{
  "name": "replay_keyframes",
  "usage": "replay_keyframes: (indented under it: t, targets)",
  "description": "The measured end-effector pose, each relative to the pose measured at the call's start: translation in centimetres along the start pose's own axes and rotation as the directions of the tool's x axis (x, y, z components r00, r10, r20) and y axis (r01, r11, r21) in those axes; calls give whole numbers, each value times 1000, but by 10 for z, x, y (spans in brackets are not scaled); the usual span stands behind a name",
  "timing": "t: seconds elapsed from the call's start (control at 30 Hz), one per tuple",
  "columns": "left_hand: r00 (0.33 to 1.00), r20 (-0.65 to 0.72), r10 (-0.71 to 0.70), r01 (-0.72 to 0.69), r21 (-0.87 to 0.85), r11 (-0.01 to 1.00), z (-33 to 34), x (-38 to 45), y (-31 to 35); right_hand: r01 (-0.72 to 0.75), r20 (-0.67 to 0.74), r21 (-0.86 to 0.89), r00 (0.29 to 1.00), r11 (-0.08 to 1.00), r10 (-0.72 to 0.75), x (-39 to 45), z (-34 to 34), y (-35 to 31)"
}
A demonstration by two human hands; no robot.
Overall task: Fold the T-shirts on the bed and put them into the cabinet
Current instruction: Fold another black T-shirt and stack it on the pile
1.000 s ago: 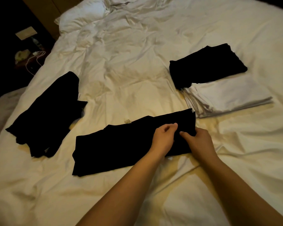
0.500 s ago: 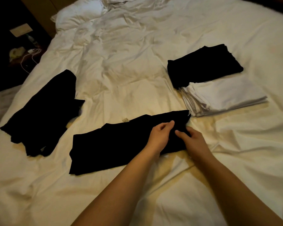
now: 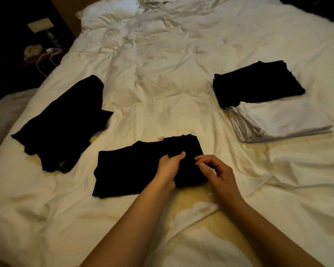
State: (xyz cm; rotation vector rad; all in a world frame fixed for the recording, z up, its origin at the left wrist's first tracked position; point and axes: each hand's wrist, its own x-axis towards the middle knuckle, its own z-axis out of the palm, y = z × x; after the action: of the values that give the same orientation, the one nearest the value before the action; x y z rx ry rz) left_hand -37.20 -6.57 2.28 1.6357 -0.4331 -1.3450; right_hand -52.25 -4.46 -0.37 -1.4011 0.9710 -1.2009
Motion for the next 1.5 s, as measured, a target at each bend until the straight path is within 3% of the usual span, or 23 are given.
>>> replay_keyframes:
  t: [0.07, 0.23, 0.33, 0.47, 0.6, 0.7, 0.83, 0.9, 1.0, 1.1, 1.37, 1.5]
  targets:
    - [999, 14, 48, -48, 30, 998, -19, 2, 6, -11, -46, -69, 999, 998, 8, 2, 6, 4]
    - [996, 56, 64, -68, 67, 995, -87, 12, 27, -178, 32, -105, 983, 978, 182, 10, 31, 17]
    - [994, 10, 112, -113, 101, 988, -125, 15, 30, -212, 58, -133, 974, 968, 221, 11, 54, 22]
    - [979, -96, 182, -167, 141, 976, -172, 17, 33, -330, -53, -49, 943, 943, 328, 19, 85, 32]
    - [918, -269, 291, -224, 254, 941, -214, 26, 32, -338, -29, -139, 941, 931, 337, 25, 112, 29]
    - [853, -284, 437, -270, 476, 837, -234, 31, 25, -339, -2, -240, 937, 910, 349, 26, 127, 23]
    - [770, -342, 539, -205, 667, 717, -249, 44, 7, -339, -15, -355, 934, 871, 357, 30, 132, 23]
    - [817, -344, 463, -171, 623, 764, -252, 44, 7, -335, -22, -390, 935, 858, 355, 33, 133, 23]
    - [941, -264, 211, -89, 409, 908, -251, 41, 15, -346, -20, -395, 929, 851, 369, 36, 134, 22]
    - [978, -193, 76, -33, 222, 975, -250, 40, 14, -383, -8, -308, 916, 871, 400, 33, 136, 20]
    - [989, -121, 81, -68, 109, 992, -244, 26, 15, -409, 52, -150, 906, 900, 420, 32, 131, 10]
    - [997, -4, 78, -78, 51, 996, -230, 9, 16, -422, 33, -45, 905, 905, 424, 29, 118, 4]
